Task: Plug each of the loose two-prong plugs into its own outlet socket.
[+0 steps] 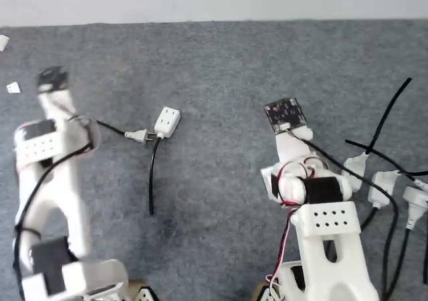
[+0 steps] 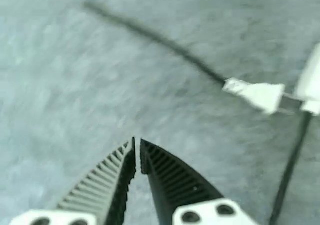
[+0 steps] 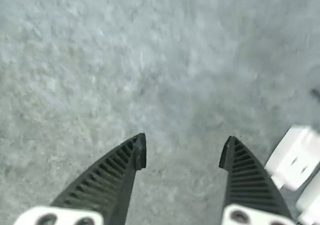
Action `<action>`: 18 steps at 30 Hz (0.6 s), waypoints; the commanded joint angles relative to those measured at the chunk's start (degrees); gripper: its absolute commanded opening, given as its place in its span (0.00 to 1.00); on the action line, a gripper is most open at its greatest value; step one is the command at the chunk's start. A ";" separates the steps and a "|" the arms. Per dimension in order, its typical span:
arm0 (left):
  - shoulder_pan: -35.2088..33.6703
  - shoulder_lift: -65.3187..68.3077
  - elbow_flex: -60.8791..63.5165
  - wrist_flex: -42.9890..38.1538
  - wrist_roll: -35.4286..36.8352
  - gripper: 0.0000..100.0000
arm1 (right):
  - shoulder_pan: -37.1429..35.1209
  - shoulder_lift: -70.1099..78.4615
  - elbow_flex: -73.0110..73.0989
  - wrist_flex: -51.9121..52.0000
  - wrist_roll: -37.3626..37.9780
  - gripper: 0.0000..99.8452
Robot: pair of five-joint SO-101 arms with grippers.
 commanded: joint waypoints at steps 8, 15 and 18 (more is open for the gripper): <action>-12.40 -4.57 8.66 -10.37 1.23 0.02 | -4.88 23.16 -24.79 0.66 6.24 0.24; -21.36 -4.57 11.12 -14.51 5.10 0.02 | -17.10 35.38 -38.59 3.65 10.37 0.24; -26.02 -4.57 11.12 -15.82 9.14 0.02 | -22.99 37.67 -42.20 4.18 11.52 0.24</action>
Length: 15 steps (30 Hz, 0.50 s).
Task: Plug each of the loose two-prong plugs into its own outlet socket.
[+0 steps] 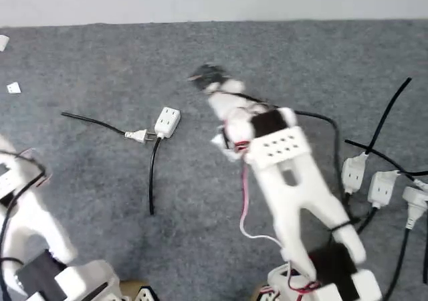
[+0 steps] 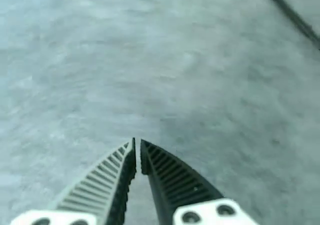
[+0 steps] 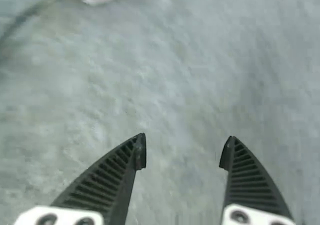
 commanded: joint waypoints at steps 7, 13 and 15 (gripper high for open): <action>-10.73 -2.20 -0.31 -2.20 6.77 0.02 | -13.14 9.54 -10.02 -5.49 5.01 0.24; -11.52 -2.20 2.24 -5.71 6.95 0.02 | -16.66 25.01 -24.62 -6.90 4.84 0.24; -11.78 -2.20 2.42 -6.15 6.95 0.02 | -17.19 30.73 -31.21 -7.16 4.84 0.24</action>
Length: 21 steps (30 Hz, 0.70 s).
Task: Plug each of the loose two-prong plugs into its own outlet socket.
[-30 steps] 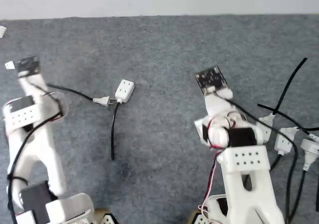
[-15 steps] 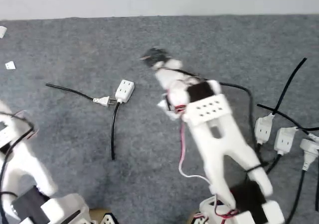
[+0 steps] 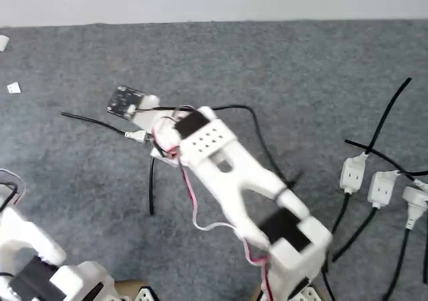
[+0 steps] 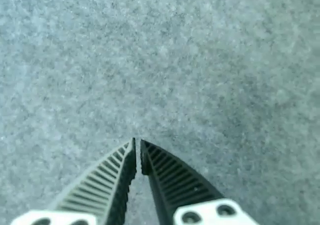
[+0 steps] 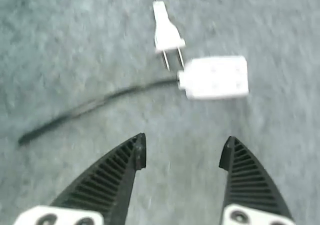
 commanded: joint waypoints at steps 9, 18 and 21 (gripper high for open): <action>-5.71 -2.20 0.57 -7.47 9.85 0.02 | -3.47 31.60 -43.60 -1.10 0.62 0.24; -8.18 -2.11 2.24 -9.41 13.10 0.02 | -3.47 52.88 -71.38 1.54 0.70 0.24; -8.00 -2.11 2.24 -9.41 13.10 0.02 | -3.30 57.27 -75.87 2.33 0.70 0.24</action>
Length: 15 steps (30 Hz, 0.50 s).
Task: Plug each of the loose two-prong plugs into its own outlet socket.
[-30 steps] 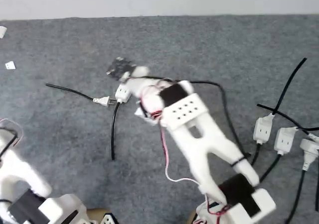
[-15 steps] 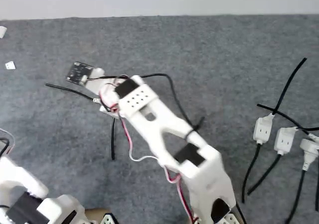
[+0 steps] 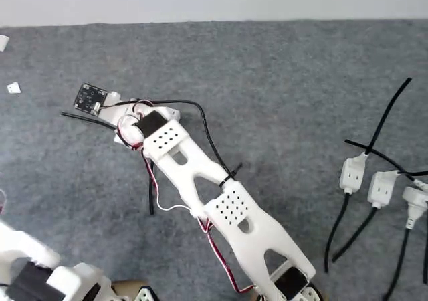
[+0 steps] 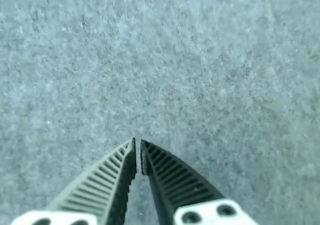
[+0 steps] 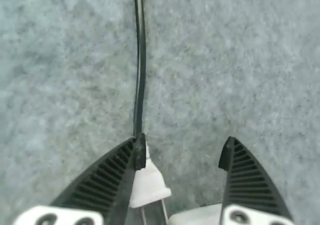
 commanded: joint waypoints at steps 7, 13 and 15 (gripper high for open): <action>1.14 -2.11 -0.22 -1.76 0.44 0.02 | 1.80 7.16 -7.74 -1.80 0.97 0.24; 1.23 -2.11 -0.22 -1.76 0.44 0.02 | 1.54 7.16 -7.91 0.57 1.05 0.24; 1.23 -2.11 -0.22 -1.76 0.44 0.02 | 0.92 6.64 -8.53 2.86 1.85 0.24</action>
